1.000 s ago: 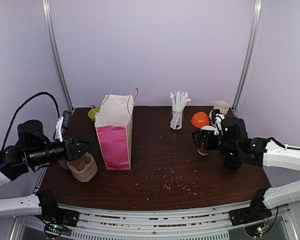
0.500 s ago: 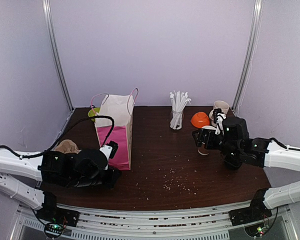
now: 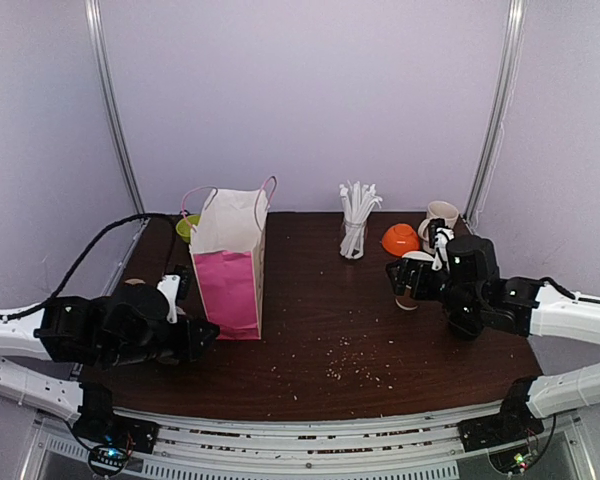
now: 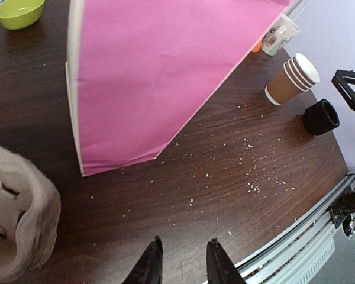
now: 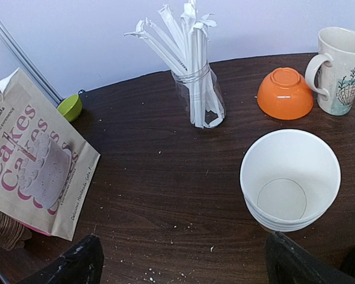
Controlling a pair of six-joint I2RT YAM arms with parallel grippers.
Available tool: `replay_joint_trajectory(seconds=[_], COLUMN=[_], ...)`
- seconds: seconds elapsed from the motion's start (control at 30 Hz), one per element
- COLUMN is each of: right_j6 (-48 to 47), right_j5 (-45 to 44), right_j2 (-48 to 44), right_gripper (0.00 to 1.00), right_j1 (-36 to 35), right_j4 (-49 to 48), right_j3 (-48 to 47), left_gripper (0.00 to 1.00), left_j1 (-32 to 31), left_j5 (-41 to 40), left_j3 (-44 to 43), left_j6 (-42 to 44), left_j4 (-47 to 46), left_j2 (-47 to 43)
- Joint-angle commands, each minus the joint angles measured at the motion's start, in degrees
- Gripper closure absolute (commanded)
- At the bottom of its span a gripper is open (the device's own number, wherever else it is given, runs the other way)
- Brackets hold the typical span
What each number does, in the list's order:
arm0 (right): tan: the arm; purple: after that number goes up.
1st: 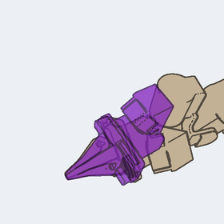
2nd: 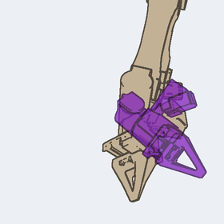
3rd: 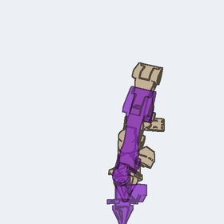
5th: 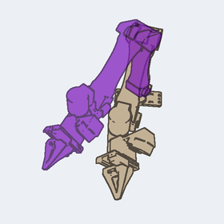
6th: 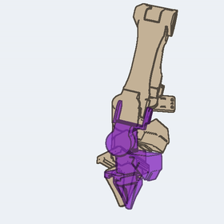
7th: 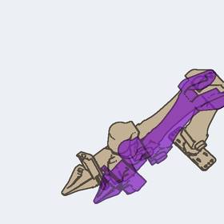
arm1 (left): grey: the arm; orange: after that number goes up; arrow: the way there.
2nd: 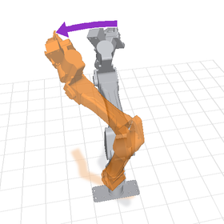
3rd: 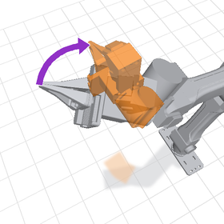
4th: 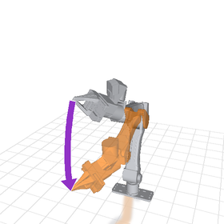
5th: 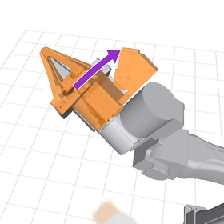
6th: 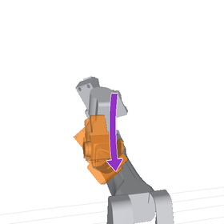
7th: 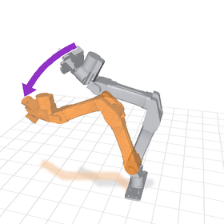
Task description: Pack the takeout coffee
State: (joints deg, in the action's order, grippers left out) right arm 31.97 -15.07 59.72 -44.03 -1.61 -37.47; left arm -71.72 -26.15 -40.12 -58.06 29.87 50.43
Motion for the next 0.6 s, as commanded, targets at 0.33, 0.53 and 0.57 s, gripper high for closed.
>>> replay_joint_trajectory(seconds=[0.33,0.53,0.57], right_j6=[-0.01,0.23,0.41], right_j5=[0.94,0.73,0.81], right_j2=[2.85,2.49,2.42], right_gripper=[0.03,0.03,0.03], right_j1=[-0.36,-0.38,-0.40], right_j4=[-1.47,-1.47,-1.50], right_j3=[0.46,1.38,1.52], left_gripper=[0.73,0.82,0.85], left_j1=[0.09,4.14,5.57], left_j5=[3.59,7.22,7.92], left_j3=[1.29,2.02,2.20], left_j6=[-1.53,2.12,2.81], left_j4=[-0.61,-13.48,-15.10], left_j2=[6.88,18.03,19.31])
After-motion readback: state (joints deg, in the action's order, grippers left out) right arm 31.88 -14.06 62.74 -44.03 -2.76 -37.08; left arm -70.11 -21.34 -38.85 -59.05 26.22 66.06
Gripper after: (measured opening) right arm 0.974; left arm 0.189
